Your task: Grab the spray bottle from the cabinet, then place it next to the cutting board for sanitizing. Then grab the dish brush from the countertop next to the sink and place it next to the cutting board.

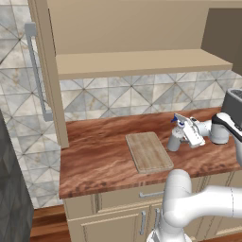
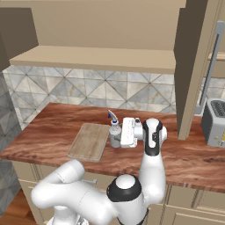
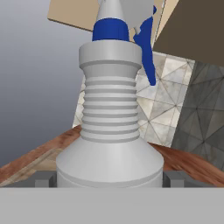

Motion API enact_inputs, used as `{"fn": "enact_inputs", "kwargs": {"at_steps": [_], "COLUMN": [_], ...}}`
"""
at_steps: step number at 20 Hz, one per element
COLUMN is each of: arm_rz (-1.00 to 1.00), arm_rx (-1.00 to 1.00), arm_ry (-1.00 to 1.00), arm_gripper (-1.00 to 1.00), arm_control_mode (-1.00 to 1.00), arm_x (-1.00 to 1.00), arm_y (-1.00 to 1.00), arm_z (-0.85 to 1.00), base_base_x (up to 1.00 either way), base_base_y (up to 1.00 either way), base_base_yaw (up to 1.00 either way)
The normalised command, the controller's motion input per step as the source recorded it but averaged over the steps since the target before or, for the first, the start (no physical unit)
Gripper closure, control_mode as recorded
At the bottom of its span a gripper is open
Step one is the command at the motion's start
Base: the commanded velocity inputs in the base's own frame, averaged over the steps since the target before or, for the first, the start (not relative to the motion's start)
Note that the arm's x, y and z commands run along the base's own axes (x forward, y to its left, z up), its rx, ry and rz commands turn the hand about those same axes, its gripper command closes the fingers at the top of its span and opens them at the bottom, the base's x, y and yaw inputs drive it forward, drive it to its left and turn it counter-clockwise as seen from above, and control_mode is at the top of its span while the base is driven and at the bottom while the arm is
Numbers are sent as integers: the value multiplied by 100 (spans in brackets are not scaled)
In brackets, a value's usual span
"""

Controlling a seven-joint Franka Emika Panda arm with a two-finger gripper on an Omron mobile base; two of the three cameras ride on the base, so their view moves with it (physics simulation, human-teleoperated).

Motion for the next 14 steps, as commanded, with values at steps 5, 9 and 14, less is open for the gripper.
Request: {"fn": "enact_inputs", "kwargs": {"at_steps": [5,9,14], "arm_rz": [0,0,0], "arm_rx": [0,0,-5], "arm_ry": [-5,0,1], "arm_gripper": [100,100,100], "arm_control_mode": [-100,-100,-100], "arm_x": [0,1,5], "arm_y": [0,0,0], "arm_z": [-26,-25,-43], "base_base_x": [0,0,0], "base_base_y": [0,0,0], "base_base_yaw": [0,0,0]}}
